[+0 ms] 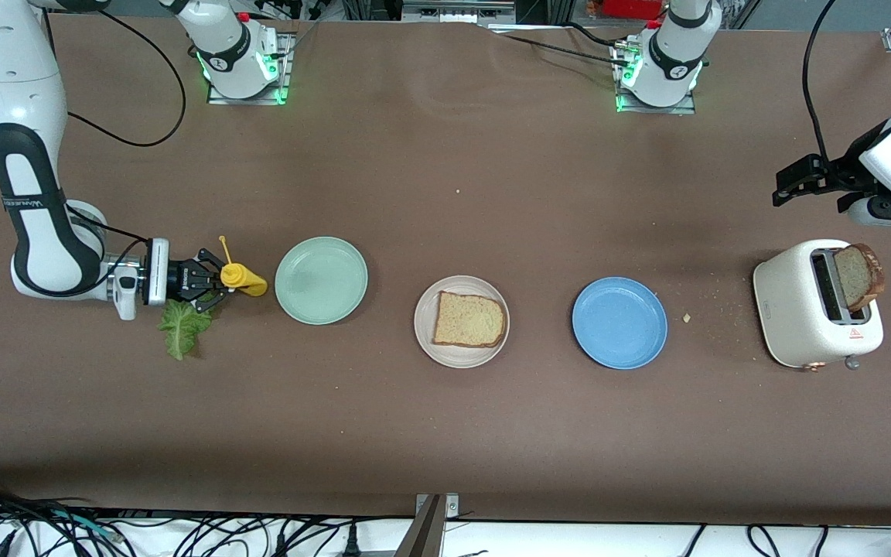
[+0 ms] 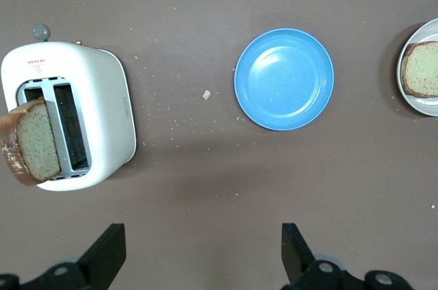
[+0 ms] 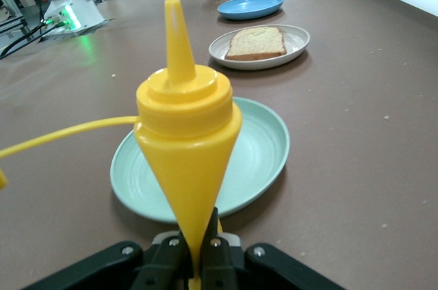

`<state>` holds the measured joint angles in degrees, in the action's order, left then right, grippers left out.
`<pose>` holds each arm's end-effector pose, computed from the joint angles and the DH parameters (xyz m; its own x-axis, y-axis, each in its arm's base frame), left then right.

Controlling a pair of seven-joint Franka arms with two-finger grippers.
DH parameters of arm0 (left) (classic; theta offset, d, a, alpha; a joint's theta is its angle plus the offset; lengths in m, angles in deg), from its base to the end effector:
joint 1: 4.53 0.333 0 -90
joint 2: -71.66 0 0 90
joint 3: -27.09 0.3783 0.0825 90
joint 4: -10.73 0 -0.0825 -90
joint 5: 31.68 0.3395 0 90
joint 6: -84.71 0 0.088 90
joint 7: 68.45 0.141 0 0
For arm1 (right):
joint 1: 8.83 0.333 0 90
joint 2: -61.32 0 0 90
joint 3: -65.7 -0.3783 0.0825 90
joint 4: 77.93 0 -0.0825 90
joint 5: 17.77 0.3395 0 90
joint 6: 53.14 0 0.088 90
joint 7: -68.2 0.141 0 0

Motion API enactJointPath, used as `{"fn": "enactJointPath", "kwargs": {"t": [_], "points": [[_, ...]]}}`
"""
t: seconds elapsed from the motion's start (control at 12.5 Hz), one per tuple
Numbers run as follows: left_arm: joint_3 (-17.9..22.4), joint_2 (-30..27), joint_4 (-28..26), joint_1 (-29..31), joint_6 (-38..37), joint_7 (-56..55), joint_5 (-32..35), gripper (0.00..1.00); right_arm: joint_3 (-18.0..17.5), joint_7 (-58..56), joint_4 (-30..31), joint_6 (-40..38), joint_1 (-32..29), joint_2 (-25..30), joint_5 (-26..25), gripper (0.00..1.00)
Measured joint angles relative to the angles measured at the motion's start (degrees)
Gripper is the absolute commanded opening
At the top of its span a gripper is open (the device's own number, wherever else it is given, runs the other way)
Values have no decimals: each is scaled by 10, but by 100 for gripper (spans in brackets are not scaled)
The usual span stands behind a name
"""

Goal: Make sandwich in beige plate with both arms
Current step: 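Lift the bottle with the right gripper and tilt it over the bread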

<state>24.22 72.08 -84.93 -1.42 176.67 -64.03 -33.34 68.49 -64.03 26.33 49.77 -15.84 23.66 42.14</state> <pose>0.5093 -0.0018 0.6099 0.9950 -0.0719 -0.0694 -0.0696 -0.9970 0.0346 0.6048 0.0021 0.2343 0.1243 0.5134 0.8491 0.9861 0.0315 -0.1634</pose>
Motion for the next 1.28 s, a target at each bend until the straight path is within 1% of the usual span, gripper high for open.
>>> {"fn": "enactJointPath", "kwargs": {"t": [0.24, 0.4, 0.8, 0.96, 1.28], "points": [[0, 0, 0, 0, 0, 0, 0, 100, 0, 98, -9, 25, 24, 28, -19, 5], [0, 0, 0, 0, 0, 0, 0, 100, -1, 172, -12, 48, 41, 50, -52, 5], [-1, 0, 0, 0, 0, 0, 0, 100, -3, 357, -53, 93, 97, 84, -152, 5], [-1, 0, 0, 0, 0, 0, 0, 100, -3, 435, -77, 97, 124, 91, -208, 5], [-1, 0, 0, 0, -1, 0, 0, 100, -5, 612, -124, 106, 201, 103, -374, 5]]}}
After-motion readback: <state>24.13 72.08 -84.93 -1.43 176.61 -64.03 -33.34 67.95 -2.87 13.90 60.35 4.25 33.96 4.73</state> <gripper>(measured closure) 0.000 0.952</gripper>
